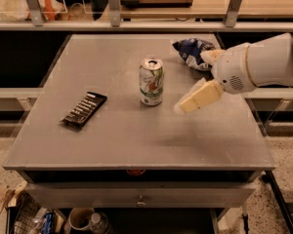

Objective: Pick 7up can

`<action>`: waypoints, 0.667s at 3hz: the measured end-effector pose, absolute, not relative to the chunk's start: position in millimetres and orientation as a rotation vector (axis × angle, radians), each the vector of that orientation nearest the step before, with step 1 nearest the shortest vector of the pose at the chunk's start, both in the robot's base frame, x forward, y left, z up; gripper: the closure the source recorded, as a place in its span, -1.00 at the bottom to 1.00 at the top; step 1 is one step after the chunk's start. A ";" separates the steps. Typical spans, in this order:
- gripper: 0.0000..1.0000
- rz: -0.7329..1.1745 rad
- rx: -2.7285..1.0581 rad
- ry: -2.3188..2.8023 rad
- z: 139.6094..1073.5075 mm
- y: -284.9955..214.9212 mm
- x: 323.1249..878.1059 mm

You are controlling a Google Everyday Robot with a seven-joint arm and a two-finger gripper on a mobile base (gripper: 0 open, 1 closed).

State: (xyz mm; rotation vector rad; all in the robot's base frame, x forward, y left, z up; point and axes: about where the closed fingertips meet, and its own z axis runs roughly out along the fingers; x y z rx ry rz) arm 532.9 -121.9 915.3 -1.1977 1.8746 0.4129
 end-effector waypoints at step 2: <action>-1.00 0.556 -1.162 1.830 864.7 -105.5 557.5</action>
Offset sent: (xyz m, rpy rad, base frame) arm 0.0349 0.0276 -0.0693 0.2155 0.0763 0.0563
